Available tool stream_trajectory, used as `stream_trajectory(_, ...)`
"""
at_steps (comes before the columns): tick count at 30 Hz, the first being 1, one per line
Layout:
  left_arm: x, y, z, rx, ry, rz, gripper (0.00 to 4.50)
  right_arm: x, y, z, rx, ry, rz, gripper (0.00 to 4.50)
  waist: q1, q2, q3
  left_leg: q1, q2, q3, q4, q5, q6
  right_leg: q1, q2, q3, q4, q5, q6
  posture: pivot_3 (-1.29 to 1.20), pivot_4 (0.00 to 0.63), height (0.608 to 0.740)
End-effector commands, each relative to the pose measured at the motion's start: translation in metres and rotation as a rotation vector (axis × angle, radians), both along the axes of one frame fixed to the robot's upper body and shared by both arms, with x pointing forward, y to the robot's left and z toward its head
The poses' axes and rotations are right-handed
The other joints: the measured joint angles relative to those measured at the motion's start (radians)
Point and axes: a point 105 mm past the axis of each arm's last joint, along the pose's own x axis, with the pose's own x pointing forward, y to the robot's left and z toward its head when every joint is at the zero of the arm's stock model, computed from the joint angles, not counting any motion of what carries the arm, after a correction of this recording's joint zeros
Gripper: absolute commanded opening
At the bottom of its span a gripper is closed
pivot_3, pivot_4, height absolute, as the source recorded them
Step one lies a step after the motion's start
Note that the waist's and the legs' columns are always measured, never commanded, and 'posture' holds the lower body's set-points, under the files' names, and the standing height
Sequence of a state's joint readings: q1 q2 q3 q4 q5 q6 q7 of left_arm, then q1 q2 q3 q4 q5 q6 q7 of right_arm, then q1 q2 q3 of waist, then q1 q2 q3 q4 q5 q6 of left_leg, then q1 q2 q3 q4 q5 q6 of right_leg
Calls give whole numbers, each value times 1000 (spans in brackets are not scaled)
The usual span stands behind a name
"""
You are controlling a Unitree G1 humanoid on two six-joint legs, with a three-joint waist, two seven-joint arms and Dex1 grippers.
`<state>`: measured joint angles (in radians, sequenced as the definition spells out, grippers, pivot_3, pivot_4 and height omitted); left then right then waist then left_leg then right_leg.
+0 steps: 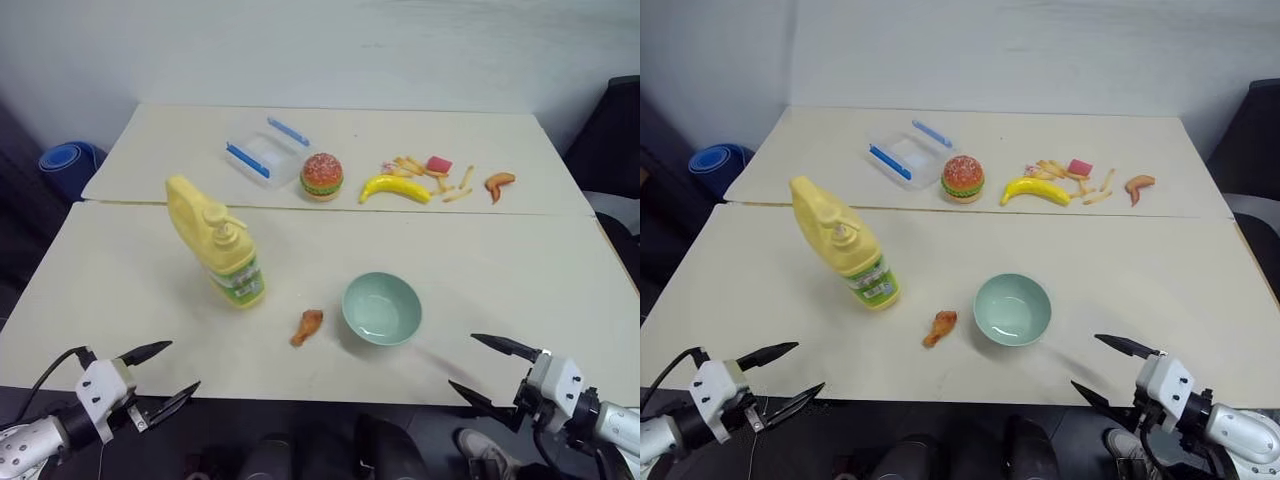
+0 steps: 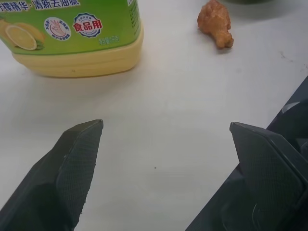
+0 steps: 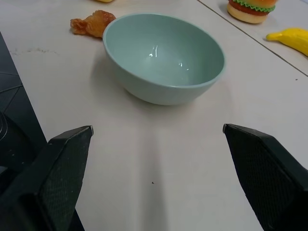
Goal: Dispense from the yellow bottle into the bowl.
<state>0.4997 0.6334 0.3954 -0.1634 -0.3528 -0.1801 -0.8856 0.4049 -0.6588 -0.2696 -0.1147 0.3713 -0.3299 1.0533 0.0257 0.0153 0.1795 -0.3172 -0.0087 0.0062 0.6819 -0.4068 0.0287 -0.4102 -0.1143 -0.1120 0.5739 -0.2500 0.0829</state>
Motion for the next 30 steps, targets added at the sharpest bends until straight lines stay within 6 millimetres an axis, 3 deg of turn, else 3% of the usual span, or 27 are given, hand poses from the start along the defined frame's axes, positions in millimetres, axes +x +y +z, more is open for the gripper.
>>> stream_trajectory(1, -1, -8, 6, -16, 8, -38, 4491, 8, 26, 20, 32, -40, 87, 4500, 0, 0, 0, 0, 0, 0, 0, 0, 0, 0, 0, 0, 0, 0, 0, 0, 150, 740)
stream_trajectory(7, 6, -16, 34, -228, -9, -114, 4491, 39, 100, 61, -7, 21, 318, 4500, -13, 1, 1, 1, 1, 1, 0, 1, -1, -1, 0, 2, 3, 1, -2, 0, 150, 740)
stream_trajectory(14, 2, -29, 32, -258, 63, -200, 4491, 73, 169, 69, -203, 70, 534, 4500, -9, 0, 0, -2, 2, 0, 1, 4, -9, -3, 2, -1, 0, 0, -4, 0, 150, 740)
stream_trajectory(19, 7, -24, 30, -255, 34, -127, 4491, 86, 213, 45, -394, 137, 618, 4500, -21, -5, -3, -2, 1, 0, 1, 4, -9, -3, 2, -2, 1, 0, -4, 0, 150, 740)
stream_trajectory(30, 7, -36, 25, -281, 29, -106, 4491, 118, 251, 8, -616, 120, 580, 4500, -46, -6, -3, -2, 2, 0, 2, 6, -12, -4, 3, -5, 8, 1, -3, 0, 150, 740)
